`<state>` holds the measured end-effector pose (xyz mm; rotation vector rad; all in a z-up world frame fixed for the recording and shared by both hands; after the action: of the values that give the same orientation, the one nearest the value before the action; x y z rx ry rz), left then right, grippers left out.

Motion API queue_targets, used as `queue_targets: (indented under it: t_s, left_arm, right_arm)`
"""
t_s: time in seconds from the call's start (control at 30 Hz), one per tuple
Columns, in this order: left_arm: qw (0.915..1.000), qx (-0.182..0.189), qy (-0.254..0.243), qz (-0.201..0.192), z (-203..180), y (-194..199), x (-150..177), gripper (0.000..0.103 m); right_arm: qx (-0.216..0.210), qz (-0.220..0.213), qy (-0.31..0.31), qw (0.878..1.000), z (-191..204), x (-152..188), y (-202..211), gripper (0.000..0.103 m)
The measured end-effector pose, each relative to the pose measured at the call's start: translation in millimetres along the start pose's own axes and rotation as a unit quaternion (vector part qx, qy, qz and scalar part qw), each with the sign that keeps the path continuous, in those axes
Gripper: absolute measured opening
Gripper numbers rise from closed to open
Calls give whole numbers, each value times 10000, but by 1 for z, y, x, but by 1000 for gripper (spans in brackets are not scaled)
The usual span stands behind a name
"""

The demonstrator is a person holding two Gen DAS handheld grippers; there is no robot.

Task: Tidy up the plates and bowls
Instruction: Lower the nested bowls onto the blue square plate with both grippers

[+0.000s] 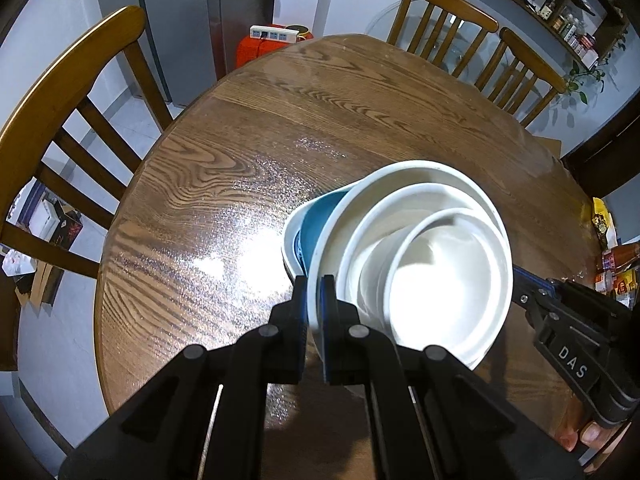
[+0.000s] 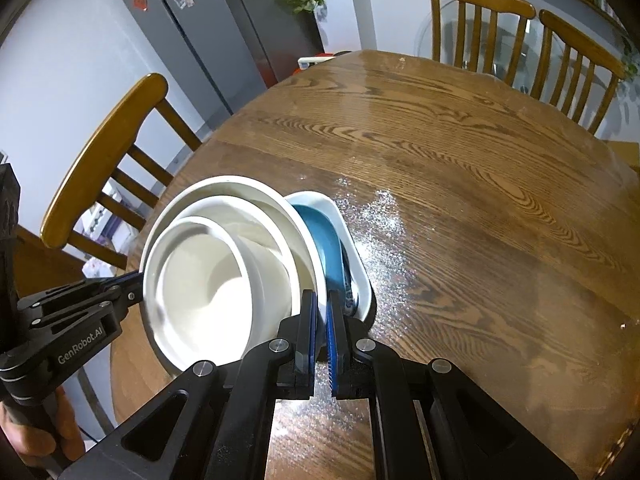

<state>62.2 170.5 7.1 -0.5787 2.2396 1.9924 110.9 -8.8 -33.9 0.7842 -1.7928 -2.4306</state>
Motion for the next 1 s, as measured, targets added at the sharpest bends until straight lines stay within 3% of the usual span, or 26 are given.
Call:
queue_targets:
  t_s: [1.0]
  left_arm:
    - [9990,28,-1,456,2,-32,-14,1]
  right_arm:
    - [164,424,-63,9989,-7,-17,-44,7]
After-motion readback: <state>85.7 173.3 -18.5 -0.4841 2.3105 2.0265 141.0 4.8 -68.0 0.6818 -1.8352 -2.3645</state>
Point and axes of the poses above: each gripper's, at about its wrist camera, not at the fingertips, and y roughly against the way its jaws point, z to its left, x to its underside, the point moved 3 cm from there along -y, roughly the way its jaws point, and after that the axes turned 4 degrees about z, right-handed, at the moved point
